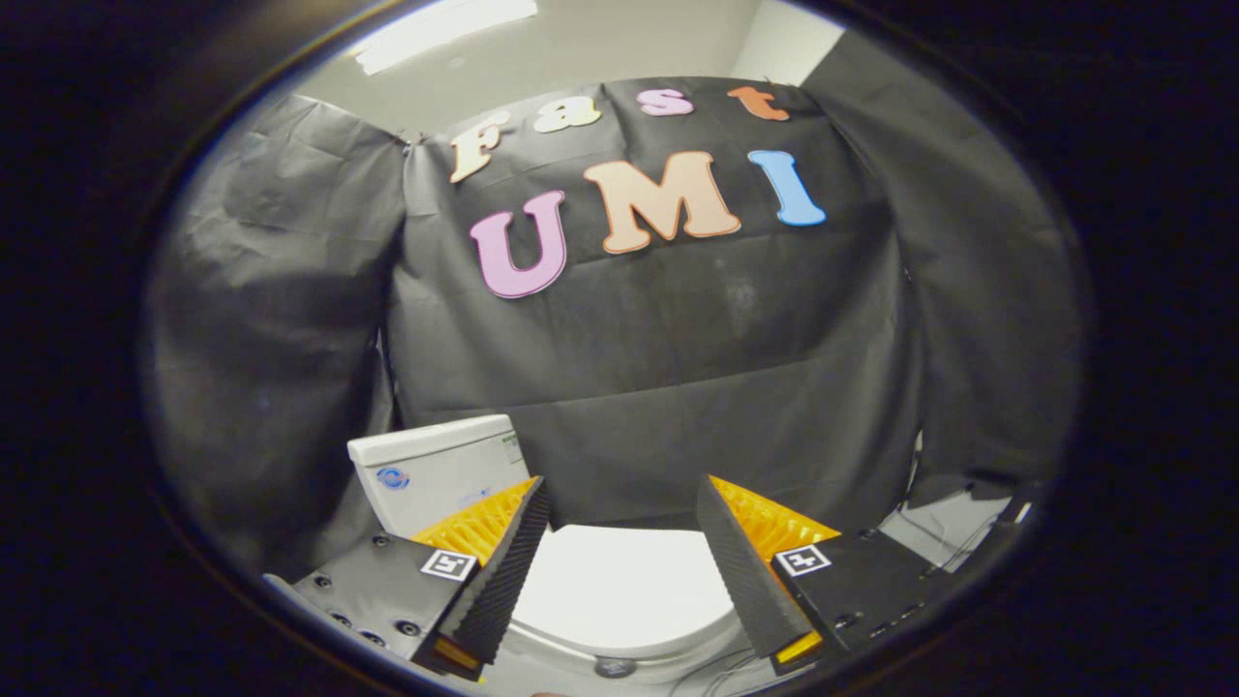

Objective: Open the toilet lid.

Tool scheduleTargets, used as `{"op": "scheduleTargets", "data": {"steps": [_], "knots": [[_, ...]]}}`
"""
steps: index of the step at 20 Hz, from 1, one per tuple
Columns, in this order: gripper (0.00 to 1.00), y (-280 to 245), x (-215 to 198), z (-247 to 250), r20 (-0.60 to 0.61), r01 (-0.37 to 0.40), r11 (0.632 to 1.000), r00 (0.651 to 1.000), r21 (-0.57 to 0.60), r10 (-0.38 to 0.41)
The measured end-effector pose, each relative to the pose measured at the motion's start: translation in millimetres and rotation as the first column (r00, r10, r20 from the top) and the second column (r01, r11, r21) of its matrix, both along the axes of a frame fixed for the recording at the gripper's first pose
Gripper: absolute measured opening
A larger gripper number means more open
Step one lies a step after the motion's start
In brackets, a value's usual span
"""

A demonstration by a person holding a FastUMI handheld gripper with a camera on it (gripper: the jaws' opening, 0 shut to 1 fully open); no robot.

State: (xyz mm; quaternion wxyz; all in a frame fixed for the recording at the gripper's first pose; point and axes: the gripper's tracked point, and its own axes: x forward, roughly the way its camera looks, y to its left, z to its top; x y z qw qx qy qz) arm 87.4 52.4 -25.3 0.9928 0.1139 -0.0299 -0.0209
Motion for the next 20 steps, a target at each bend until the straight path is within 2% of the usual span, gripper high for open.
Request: {"op": "scheduleTargets", "data": {"steps": [3, 6, 8, 10, 12, 20], "knots": [[0.94, 11.3, 9.1, -22.1, -0.008, 0.089, 0.982, 0.996, 0.164, -0.089], [0.94, 28.9, 10.1, -53.2, -0.034, 0.153, 0.938, 0.988, 0.311, -0.150], [0.94, 35.1, 3.2, -78.3, -0.058, 0.204, 0.893, 0.979, 0.400, -0.198], [0.89, 39.2, -3.2, -105.1, -0.105, 0.268, 0.834, 0.963, 0.482, -0.249], [0.85, 47.6, -11.3, -126.9, -0.131, 0.294, 0.791, 0.955, 0.536, -0.266], [0.85, 56.3, -34.9, -204.4, -0.249, 0.395, 0.597, 0.916, 0.699, -0.315]]}}
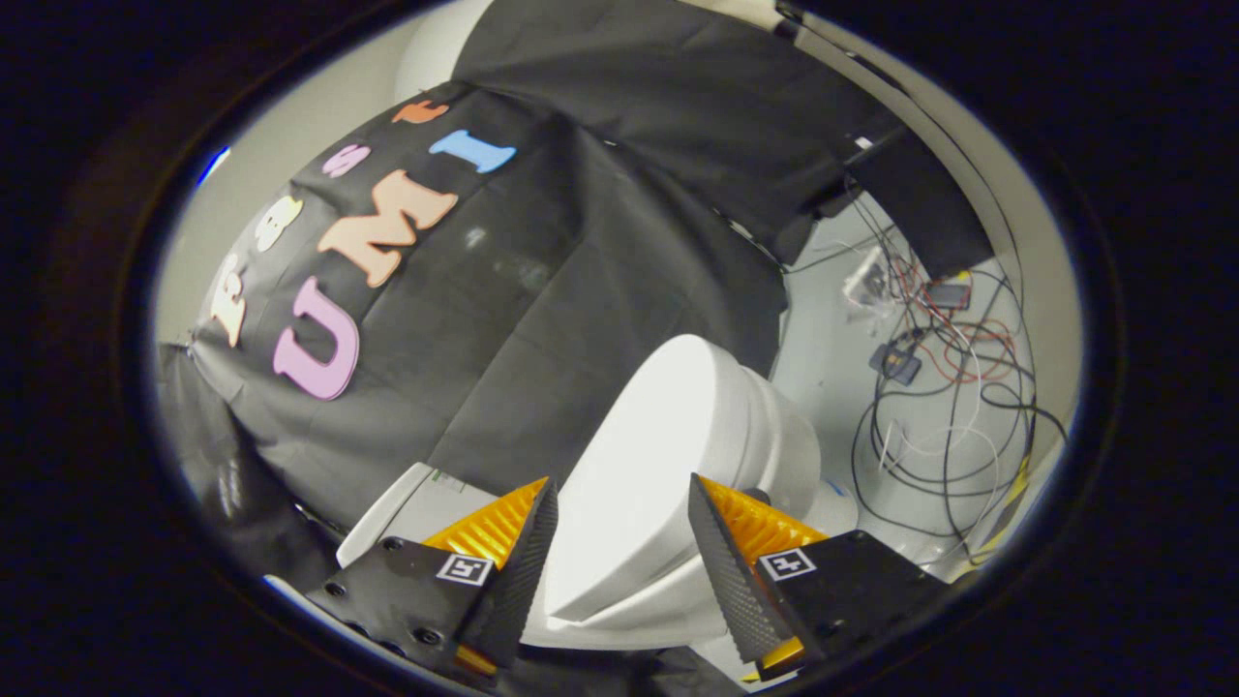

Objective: Open the toilet lid.

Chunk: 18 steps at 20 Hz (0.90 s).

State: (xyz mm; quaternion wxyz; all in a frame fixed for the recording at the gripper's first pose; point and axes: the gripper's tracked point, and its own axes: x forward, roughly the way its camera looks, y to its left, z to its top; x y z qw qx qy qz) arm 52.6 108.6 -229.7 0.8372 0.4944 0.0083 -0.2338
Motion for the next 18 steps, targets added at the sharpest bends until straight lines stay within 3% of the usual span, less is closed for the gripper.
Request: {"op": "scheduleTargets", "data": {"steps": [7, 11, 13, 17, 18], "knots": [[0.84, -5.0, -4.8, -60.4, -0.056, 0.073, 0.982, 0.996, 0.175, -0.064], [0.71, -1.2, 6.6, -77.0, -0.024, 0.049, 0.965, 0.999, 0.257, -0.044], [0.71, -3.5, 11.1, -79.5, -0.001, 0.052, 0.959, 0.999, 0.280, -0.054], [0.10, -5.3, 11.7, -83.7, -0.037, 0.068, 0.958, 0.998, 0.278, -0.060], [0.11, -2.8, 12.0, -83.7, -0.052, 0.065, 0.961, 0.997, 0.268, -0.053]]}}
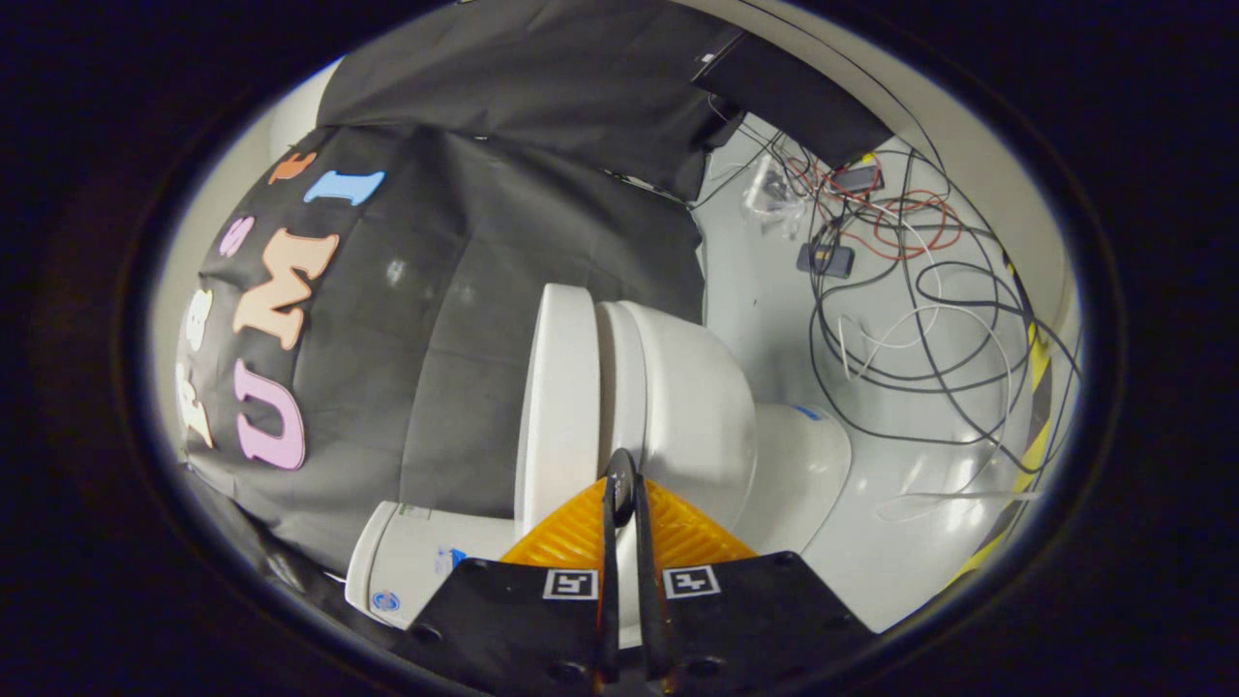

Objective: Open the toilet lid.

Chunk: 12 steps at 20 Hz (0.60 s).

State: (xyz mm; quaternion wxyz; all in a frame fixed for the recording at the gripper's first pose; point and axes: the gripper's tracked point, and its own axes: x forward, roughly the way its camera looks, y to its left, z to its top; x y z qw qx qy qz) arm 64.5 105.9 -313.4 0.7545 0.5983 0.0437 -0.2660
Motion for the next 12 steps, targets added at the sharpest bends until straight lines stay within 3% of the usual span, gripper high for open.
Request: {"op": "scheduleTargets", "data": {"steps": [12], "knots": [[0.11, 0.2, -0.3, 16.8, 0.037, -0.062, 0.998, 0.997, -0.005, 0.062]]}}
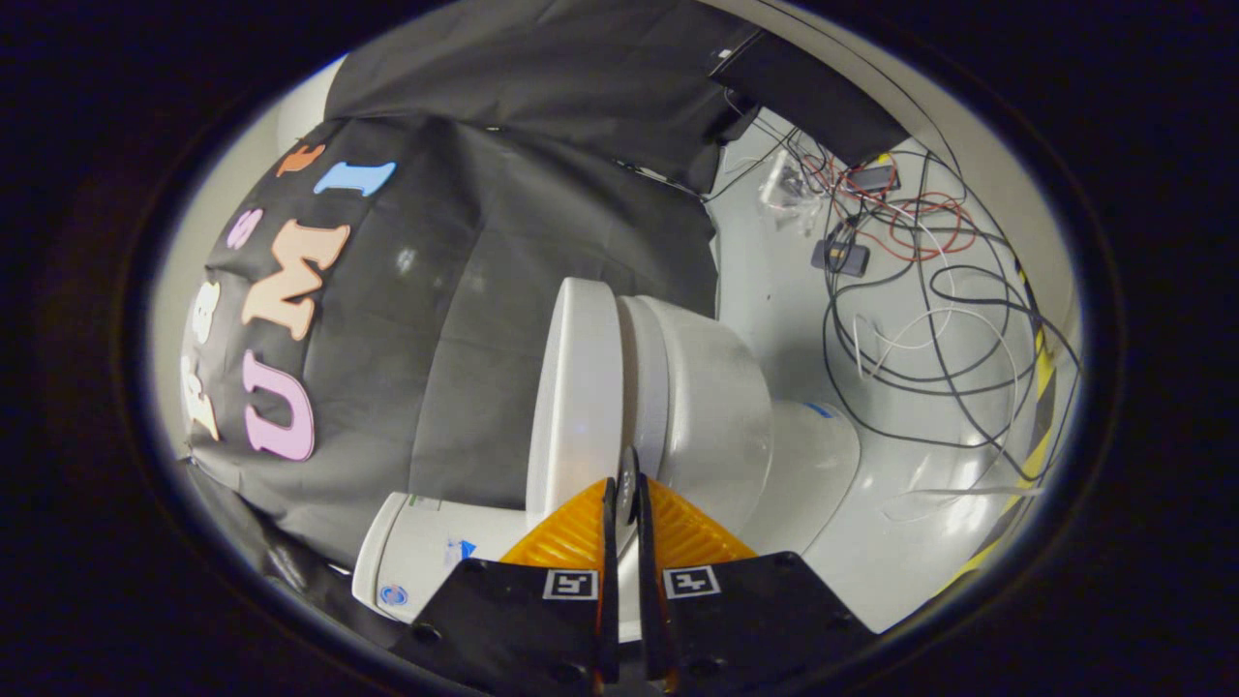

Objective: Open the toilet lid.

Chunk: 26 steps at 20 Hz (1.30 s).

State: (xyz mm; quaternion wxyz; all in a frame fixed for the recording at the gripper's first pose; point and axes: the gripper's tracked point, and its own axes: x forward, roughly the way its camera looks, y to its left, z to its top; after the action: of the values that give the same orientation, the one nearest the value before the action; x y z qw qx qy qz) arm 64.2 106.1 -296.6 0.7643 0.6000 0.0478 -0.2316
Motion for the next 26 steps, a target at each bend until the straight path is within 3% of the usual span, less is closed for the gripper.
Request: {"op": "scheduleTargets", "data": {"steps": [7, 12, 18, 26], "knots": [[0.10, 3.7, 3.2, 44.7, 0.025, -0.053, 0.989, 0.998, -0.139, 0.057], [0.11, 18.1, 11.3, 99.3, 0.029, -0.065, 0.957, 0.997, -0.284, 0.076], [0.11, 58.6, 31.2, 172.5, 0.012, -0.139, 0.846, 0.986, -0.515, 0.169], [0.11, 123.6, 61.9, 234.4, -0.015, -0.227, 0.699, 0.955, -0.679, 0.295]]}}
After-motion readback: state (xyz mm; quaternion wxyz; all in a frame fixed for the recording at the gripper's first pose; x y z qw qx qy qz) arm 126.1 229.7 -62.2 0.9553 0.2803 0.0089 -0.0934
